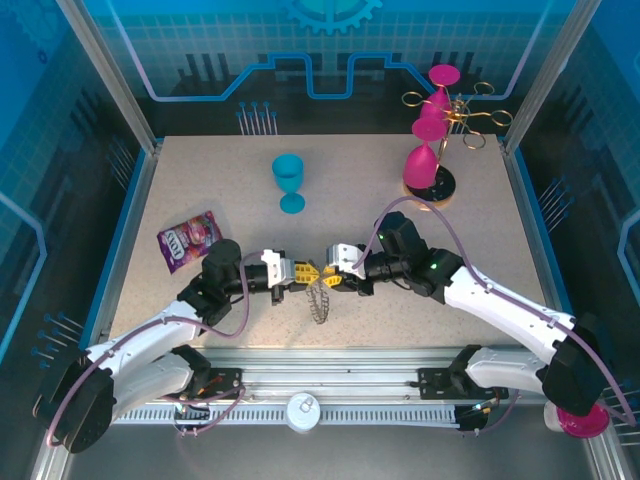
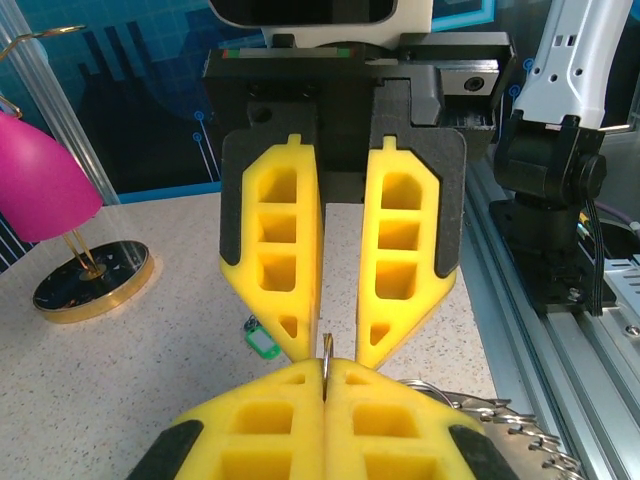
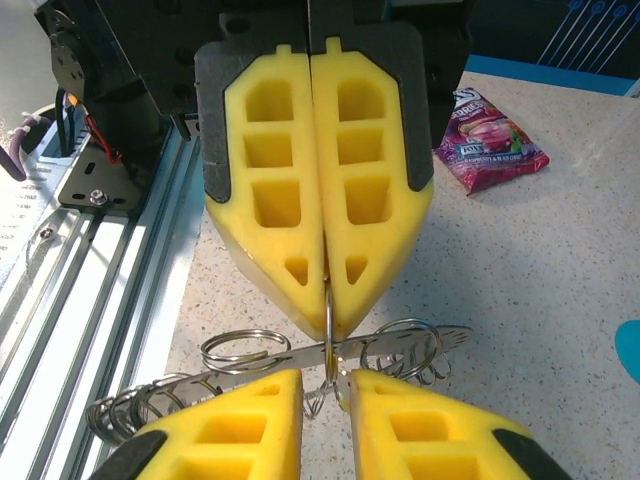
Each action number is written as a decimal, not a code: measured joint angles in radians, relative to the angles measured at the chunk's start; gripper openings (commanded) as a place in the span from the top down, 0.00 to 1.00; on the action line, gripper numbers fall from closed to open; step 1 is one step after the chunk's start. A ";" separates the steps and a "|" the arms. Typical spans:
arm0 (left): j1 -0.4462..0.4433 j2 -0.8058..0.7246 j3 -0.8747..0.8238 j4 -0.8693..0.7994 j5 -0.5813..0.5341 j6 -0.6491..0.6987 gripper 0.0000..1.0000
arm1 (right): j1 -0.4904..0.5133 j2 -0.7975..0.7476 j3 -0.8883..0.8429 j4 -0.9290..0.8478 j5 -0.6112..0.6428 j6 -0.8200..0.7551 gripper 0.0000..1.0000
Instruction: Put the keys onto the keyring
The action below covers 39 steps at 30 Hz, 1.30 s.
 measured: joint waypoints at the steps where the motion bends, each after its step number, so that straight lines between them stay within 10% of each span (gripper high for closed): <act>1: 0.000 0.000 0.000 0.000 0.000 0.000 1.00 | 0.000 0.000 0.000 0.004 0.000 0.000 0.80; 20: 0.010 0.012 -0.002 -0.007 -0.015 -0.015 1.00 | -0.013 0.047 0.000 0.076 -0.051 0.039 1.00; 25: 0.008 0.005 -0.002 -0.004 -0.037 -0.030 0.74 | -0.024 0.048 -0.003 0.083 -0.057 0.050 1.00; 39: 0.001 -0.018 0.030 -0.188 -0.082 -0.003 0.72 | -0.039 0.031 -0.020 0.082 -0.072 0.057 1.00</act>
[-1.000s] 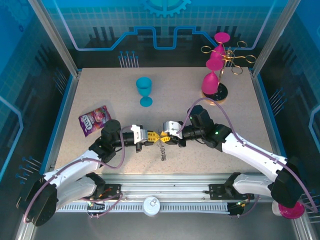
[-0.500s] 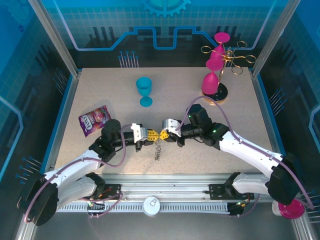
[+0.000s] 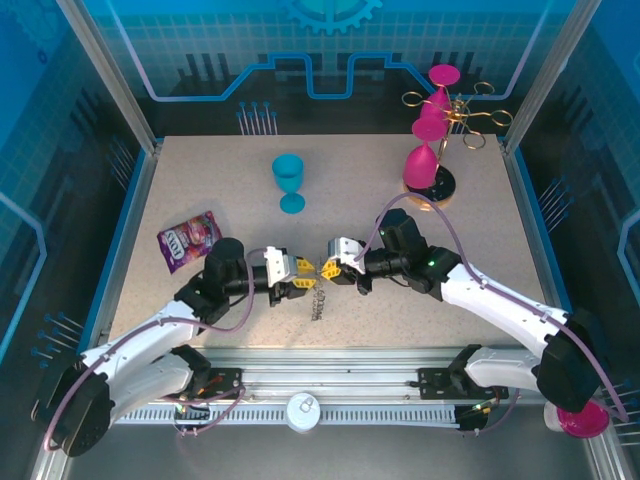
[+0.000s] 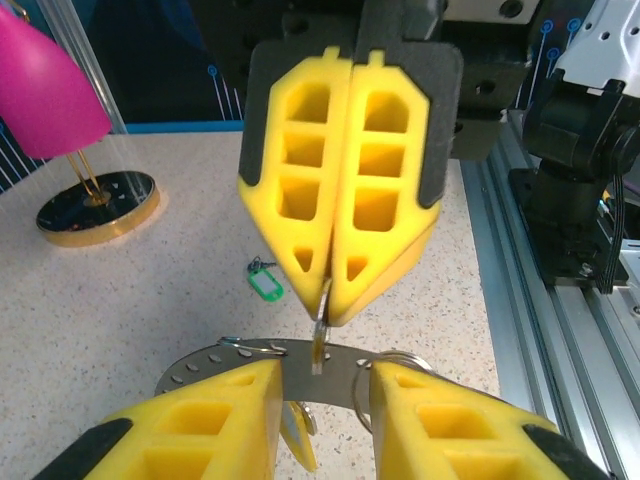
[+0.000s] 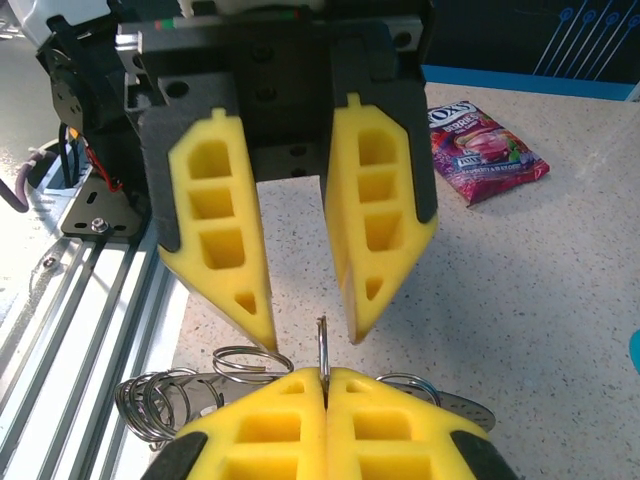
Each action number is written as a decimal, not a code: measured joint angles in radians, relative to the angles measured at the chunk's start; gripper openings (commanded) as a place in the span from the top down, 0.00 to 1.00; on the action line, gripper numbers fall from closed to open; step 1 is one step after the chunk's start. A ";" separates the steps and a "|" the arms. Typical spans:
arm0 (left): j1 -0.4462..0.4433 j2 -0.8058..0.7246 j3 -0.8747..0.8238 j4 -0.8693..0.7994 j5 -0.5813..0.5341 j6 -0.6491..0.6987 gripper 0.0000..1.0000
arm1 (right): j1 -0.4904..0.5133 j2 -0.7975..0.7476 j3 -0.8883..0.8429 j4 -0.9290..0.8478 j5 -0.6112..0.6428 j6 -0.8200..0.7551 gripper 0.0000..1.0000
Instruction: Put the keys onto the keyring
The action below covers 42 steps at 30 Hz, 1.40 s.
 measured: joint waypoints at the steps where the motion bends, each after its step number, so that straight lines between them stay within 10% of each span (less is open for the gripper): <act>1: 0.000 0.006 0.002 -0.004 0.000 0.000 0.73 | 0.000 0.000 0.000 0.000 -0.002 0.000 1.00; 33: 0.000 0.030 0.011 -0.014 0.039 0.007 1.00 | 0.017 0.043 0.037 -0.050 -0.005 -0.005 1.00; 42: 0.000 0.030 0.011 0.012 0.056 0.007 1.00 | 0.017 0.035 0.036 -0.052 0.000 -0.017 0.81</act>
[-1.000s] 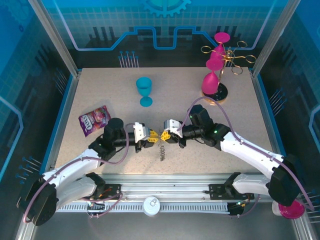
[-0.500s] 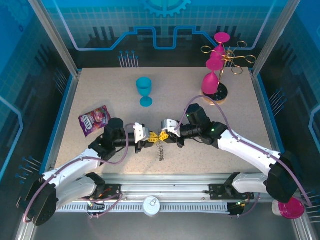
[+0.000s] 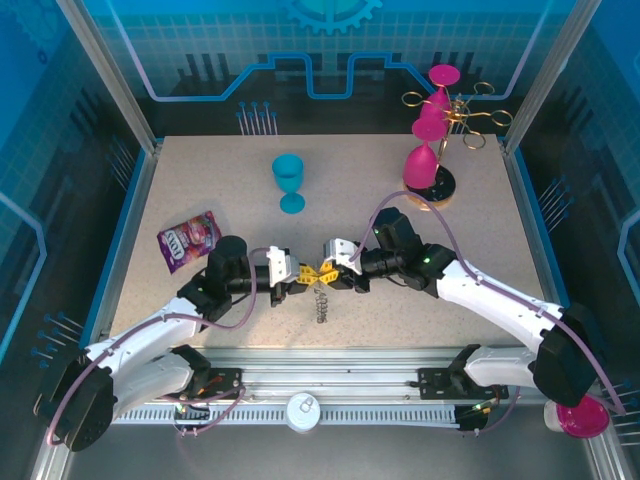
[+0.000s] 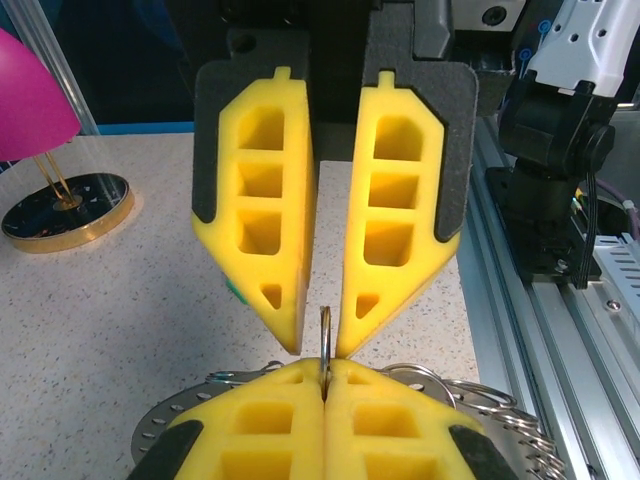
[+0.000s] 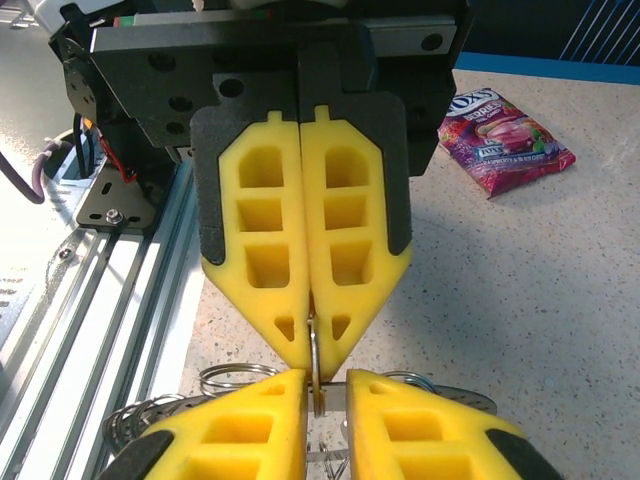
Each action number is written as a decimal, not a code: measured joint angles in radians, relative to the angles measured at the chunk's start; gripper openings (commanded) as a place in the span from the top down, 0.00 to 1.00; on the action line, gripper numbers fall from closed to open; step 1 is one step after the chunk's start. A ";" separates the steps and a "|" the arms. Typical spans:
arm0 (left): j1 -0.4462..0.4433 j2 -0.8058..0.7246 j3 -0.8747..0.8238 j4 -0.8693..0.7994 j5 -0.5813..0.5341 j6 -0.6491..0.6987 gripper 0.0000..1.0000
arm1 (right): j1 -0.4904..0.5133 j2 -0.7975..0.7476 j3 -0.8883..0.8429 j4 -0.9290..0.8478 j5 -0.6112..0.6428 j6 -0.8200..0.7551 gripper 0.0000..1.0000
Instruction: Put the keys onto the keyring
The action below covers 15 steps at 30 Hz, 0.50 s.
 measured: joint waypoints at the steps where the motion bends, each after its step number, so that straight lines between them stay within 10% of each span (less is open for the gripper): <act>1: 0.000 0.000 0.000 0.000 0.001 0.000 1.00 | 0.000 0.000 0.000 0.000 0.000 0.000 0.82; 15: 0.003 -0.003 -0.008 0.000 0.005 -0.003 0.85 | 0.000 0.014 0.000 0.002 -0.024 -0.014 1.00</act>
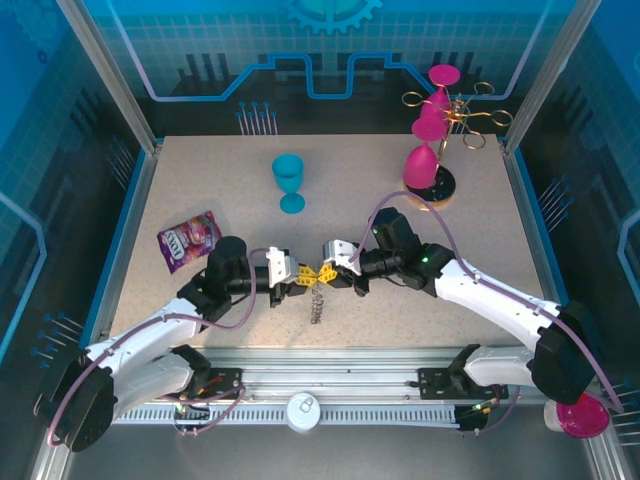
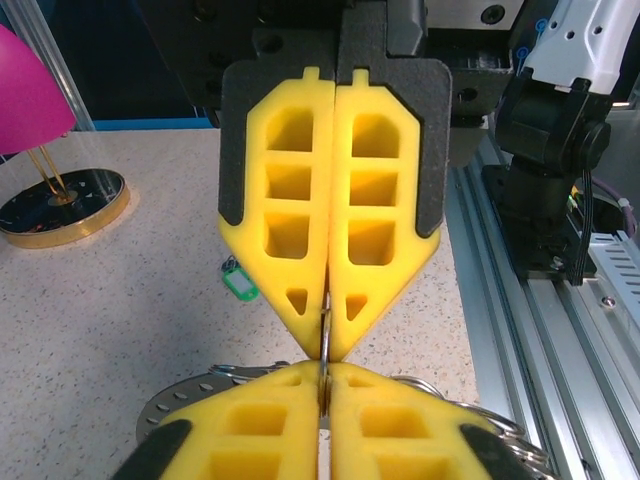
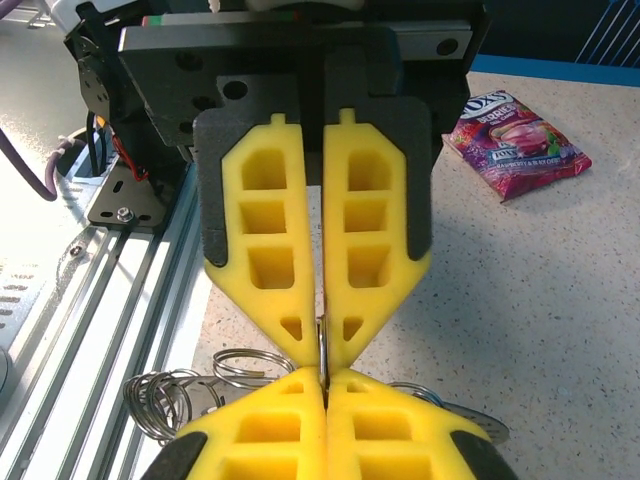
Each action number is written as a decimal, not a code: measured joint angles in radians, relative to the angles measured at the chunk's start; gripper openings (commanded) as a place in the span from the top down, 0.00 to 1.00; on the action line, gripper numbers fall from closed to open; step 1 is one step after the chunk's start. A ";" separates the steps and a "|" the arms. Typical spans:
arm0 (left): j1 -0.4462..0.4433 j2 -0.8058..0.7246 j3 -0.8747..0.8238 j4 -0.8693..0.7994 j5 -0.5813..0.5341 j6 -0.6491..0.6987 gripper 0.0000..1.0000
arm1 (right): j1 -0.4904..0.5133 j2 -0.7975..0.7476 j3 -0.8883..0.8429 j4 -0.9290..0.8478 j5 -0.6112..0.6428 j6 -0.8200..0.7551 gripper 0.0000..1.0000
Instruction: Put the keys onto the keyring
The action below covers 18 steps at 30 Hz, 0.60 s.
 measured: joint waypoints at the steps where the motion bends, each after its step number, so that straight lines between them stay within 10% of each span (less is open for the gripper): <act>1: 0.000 -0.003 0.000 0.000 -0.004 -0.001 0.85 | 0.000 0.000 0.000 -0.002 0.000 0.000 1.00; 18: -0.003 -0.027 0.000 -0.026 -0.005 0.021 0.78 | -0.002 0.000 0.000 -0.035 0.017 -0.007 1.00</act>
